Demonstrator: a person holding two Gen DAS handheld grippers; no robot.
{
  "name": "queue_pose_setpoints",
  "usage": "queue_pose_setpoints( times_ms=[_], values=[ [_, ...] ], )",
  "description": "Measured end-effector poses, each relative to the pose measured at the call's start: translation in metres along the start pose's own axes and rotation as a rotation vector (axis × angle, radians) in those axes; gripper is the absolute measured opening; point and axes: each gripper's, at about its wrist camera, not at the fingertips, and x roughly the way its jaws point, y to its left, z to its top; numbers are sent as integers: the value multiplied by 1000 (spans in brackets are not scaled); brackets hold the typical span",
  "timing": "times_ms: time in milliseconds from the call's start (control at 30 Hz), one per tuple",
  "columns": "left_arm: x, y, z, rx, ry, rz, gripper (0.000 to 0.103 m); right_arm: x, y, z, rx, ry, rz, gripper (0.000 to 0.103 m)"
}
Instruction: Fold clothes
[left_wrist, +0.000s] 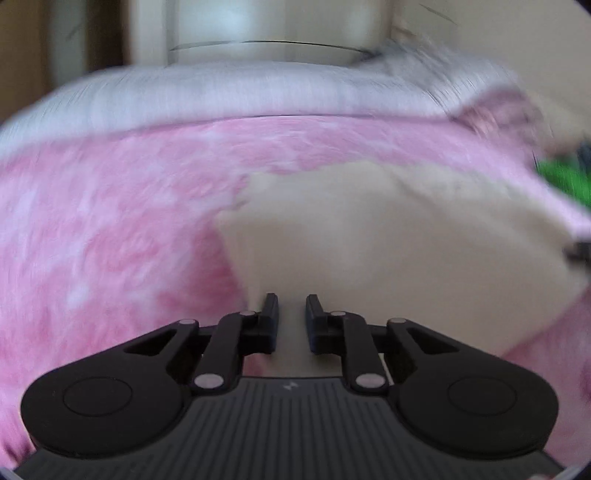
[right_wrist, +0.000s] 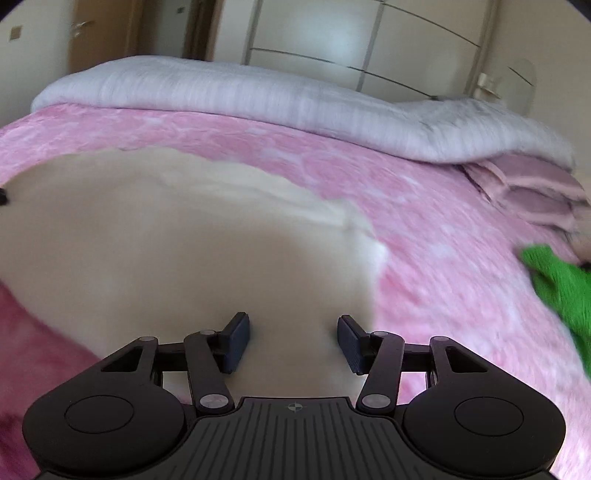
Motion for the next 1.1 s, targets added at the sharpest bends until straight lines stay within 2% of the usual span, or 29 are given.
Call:
queue_pose_setpoints(
  times_ms=[33, 100, 167, 200, 233, 267, 333, 433, 467, 533, 600, 700, 800, 900, 1000, 1100],
  values=[
    [-4, 2, 1, -16, 2, 25, 5, -4, -9, -4, 48, -2, 9, 52],
    [-15, 1, 0, -19, 7, 120, 12, -12, -24, -4, 145, 19, 0, 52],
    [-32, 9, -3, -98, 20, 155, 15, -26, -35, -3, 261, 40, -13, 52],
    [-42, 17, -5, -170, 23, 138, 15, -34, -40, -3, 330, 44, -18, 52],
    [-51, 24, -9, -266, 22, 107, 21, -45, -45, -6, 408, 34, -11, 52],
    [-60, 30, -13, -368, 21, 76, 32, -54, -51, -9, 494, 25, 3, 52],
    [-75, 40, -21, -559, 12, 4, 40, -69, -62, -20, 715, 17, 86, 54],
    [-71, 43, -34, -769, 10, -124, 42, -75, -70, -39, 1039, 25, 243, 57],
    [-66, 43, -38, -829, 16, -166, 43, -70, -69, -44, 1114, 39, 272, 57],
    [-50, 41, -42, -892, 36, -174, 43, -59, -66, -54, 1253, 67, 322, 57],
    [-35, 42, -45, -923, 33, -146, 43, -46, -64, -57, 1314, 78, 310, 57],
    [-11, 43, -47, -946, 17, -113, 42, -28, -68, -53, 1360, 41, 308, 57],
    [2, 40, -43, -888, -12, -92, 41, -14, -73, -47, 1363, 27, 311, 56],
    [4, 39, -39, -822, -22, -75, 30, -7, -76, -44, 1348, 24, 293, 21],
    [0, 41, -40, -798, -33, -75, 23, 1, -80, -40, 1332, 21, 276, 13],
    [-23, 28, -42, -692, -69, -47, 17, -4, -80, -36, 1284, 9, 275, 11]
  ],
)
